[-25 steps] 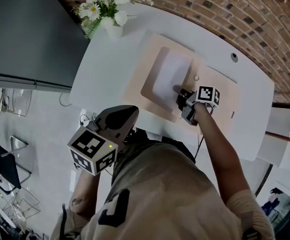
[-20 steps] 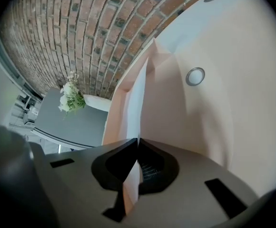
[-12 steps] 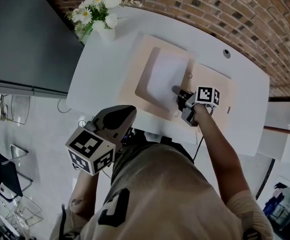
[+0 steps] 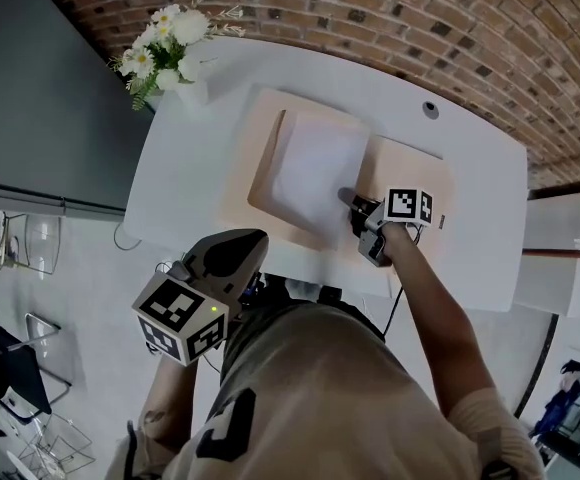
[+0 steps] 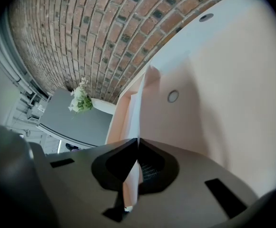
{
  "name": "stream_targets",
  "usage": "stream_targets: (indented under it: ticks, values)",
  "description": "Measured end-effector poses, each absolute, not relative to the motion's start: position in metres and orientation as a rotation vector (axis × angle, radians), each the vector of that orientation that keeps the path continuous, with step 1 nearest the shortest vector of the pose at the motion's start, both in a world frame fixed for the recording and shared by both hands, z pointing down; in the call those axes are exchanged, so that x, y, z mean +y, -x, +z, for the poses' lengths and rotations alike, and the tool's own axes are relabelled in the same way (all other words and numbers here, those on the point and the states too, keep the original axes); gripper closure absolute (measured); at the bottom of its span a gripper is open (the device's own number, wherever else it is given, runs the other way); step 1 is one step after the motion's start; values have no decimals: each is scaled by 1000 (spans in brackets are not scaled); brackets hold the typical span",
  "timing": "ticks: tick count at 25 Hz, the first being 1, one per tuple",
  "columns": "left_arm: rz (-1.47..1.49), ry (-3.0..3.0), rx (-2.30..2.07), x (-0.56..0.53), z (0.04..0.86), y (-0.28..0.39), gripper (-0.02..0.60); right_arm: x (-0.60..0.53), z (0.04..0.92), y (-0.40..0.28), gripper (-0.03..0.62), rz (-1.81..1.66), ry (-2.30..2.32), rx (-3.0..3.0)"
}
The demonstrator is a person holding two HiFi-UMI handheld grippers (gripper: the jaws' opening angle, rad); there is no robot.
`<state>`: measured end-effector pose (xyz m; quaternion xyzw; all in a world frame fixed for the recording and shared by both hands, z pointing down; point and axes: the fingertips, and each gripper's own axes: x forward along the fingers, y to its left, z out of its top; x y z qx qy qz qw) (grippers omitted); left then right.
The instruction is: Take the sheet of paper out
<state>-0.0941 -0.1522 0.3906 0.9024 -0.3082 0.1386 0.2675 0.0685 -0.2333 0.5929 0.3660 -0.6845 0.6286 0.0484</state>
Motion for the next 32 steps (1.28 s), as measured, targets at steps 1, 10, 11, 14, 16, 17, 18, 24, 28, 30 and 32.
stream_targets:
  ticks: [1,10,11,14,16,17,18,24,28,30,32]
  values:
    - [377,-2436,-831,-151,390,91,568,-232,592,-71,569,1918,-1113,-2092]
    - [391,-2450,-832,-138,384,63,568,-222,584,-94,569,1930,-1104,-2130]
    - [392,-2451,-835,-137,384,62,568,-222,584,-96,569,1928,-1104,-2135]
    - [398,-2453,-844,-134,383,58,568,-219,583,-99,569,1928,-1096,-2146]
    - [400,-2457,-845,-132,382,55,568,-216,582,-103,569,1929,-1095,-2147]
    - [399,-2460,-844,-132,382,53,568,-216,582,-105,569,1930,-1096,-2148]
    - [399,-2463,-843,-131,381,52,568,-215,581,-106,569,1930,-1099,-2149]
    - [403,-2477,-830,-131,378,46,568,-213,576,-113,570,1929,-1114,-2163]
    - [407,-2487,-817,-130,377,41,568,-211,574,-118,569,1924,-1125,-2170]
    - [410,-2491,-812,-129,376,39,568,-209,574,-122,569,1925,-1128,-2170]
    - [412,-2493,-807,-128,376,37,568,-207,573,-125,569,1925,-1131,-2171]
